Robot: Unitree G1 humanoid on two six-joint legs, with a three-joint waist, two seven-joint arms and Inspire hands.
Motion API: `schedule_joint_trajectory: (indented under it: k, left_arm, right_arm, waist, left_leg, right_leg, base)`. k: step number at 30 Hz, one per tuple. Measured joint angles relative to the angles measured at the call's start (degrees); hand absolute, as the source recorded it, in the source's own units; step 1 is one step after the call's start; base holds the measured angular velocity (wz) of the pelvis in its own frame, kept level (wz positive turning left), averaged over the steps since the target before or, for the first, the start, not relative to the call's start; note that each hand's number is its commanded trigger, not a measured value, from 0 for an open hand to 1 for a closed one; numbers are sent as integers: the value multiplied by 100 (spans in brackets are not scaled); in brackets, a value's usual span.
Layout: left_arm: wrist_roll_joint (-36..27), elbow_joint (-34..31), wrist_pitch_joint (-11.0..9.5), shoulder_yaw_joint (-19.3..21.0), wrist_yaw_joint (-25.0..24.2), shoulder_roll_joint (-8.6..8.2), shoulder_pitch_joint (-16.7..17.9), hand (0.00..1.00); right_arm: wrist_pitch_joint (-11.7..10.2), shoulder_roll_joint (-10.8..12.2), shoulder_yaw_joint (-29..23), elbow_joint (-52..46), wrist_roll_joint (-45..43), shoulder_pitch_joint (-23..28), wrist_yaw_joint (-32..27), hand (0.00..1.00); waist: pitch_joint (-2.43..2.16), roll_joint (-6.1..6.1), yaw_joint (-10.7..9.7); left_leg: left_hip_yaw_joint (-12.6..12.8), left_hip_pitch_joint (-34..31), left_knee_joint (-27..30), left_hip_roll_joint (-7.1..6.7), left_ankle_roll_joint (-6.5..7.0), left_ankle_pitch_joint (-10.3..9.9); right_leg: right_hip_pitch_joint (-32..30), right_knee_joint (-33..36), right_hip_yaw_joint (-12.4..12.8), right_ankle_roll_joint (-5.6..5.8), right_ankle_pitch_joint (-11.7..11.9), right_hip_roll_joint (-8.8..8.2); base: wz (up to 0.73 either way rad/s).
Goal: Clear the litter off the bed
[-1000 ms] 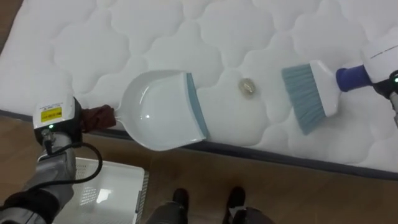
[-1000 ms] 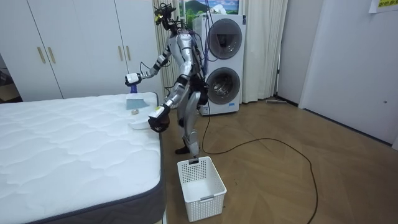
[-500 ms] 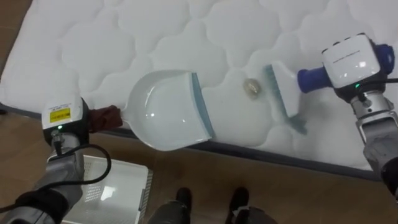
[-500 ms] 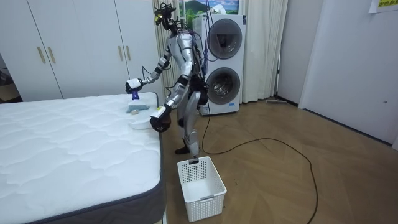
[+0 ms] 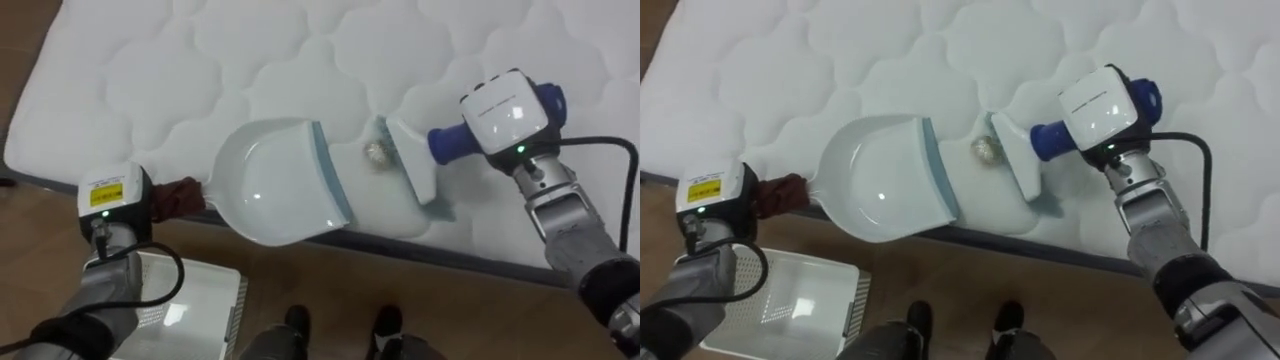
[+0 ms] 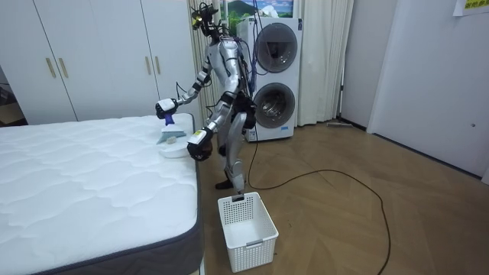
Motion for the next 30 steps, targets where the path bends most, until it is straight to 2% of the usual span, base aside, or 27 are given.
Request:
schedule_joint_trajectory:
  k: [3,7,15,24,30]
  left_arm:
    - [1,-5,1,-100,-109,-10,0,100]
    - [0,-35,9,-167,-206,-10,0,100]
    - [5,-100,6,-219,-234,-23,3,100]
    - [9,-103,-2,-211,-334,-76,4,100]
    - [15,-107,-116,-211,-333,-94,4,100]
  right_arm:
    - [3,18,24,-90,72,92,137,100]
    - [1,76,96,-182,282,152,301,100]
    - [-18,183,210,-181,509,178,303,100]
    - [-62,325,192,-181,558,210,303,100]
    - [-178,367,193,-181,559,210,303,100]
  waist:
    - [-28,7,21]
    - [-39,21,24]
    - [-94,111,36]
    - [-113,163,28]
    - [-106,203,29]
  left_leg:
    - [-7,17,53,0,1,-1]
    - [-8,21,52,6,0,0]
    - [-9,32,40,10,0,0]
    - [-15,28,38,6,0,-1]
    - [-22,25,-3,1,0,-1]
  right_leg:
    - [19,-7,4,10,7,3]
    - [22,-6,-5,9,8,6]
    - [29,-4,-6,6,9,9]
    - [32,-11,-6,6,9,10]
    - [31,-10,-9,9,7,4]
  base:
    - [0]
    - [0]
    - [0]
    - [0]
    - [0]
